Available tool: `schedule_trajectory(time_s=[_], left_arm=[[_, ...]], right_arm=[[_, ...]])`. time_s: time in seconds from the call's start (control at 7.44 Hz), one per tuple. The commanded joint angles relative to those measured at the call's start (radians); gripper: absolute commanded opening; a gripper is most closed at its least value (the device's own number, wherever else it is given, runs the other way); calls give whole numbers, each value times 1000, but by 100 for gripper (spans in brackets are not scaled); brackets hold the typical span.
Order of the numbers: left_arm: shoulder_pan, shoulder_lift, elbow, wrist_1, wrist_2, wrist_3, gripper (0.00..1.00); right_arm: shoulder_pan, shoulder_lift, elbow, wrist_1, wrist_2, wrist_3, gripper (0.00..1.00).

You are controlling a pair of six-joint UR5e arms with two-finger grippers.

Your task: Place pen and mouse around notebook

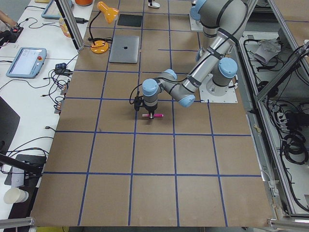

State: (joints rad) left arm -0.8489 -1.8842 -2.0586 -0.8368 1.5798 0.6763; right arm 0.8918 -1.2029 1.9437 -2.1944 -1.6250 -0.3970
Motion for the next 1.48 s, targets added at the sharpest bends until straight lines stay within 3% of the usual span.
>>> schedule_trajectory(time_s=[0.0, 0.4, 0.54, 0.94, 1.21, 1.34], left_arm=[[-42, 81, 0, -164, -15, -256, 0], [-373, 178, 2, -237, -12, -790, 0], [-482, 188, 5, -235, -11, -986, 0], [-870, 143, 101, -203, -18, -1662, 0], [-984, 88, 109, -145, -20, -2087, 0], [-1042, 29, 109, -57, -20, -2235, 0]], right_arm=[[-1, 28, 1, -19, -13, -6, 100], [9, 22, 3, -7, -39, -3, 100], [9, 22, 3, -2, -36, -3, 95], [9, 26, 3, 1, -41, -6, 85], [9, 20, 3, 1, -71, -6, 53], [9, 22, 4, 1, -76, -6, 49]])
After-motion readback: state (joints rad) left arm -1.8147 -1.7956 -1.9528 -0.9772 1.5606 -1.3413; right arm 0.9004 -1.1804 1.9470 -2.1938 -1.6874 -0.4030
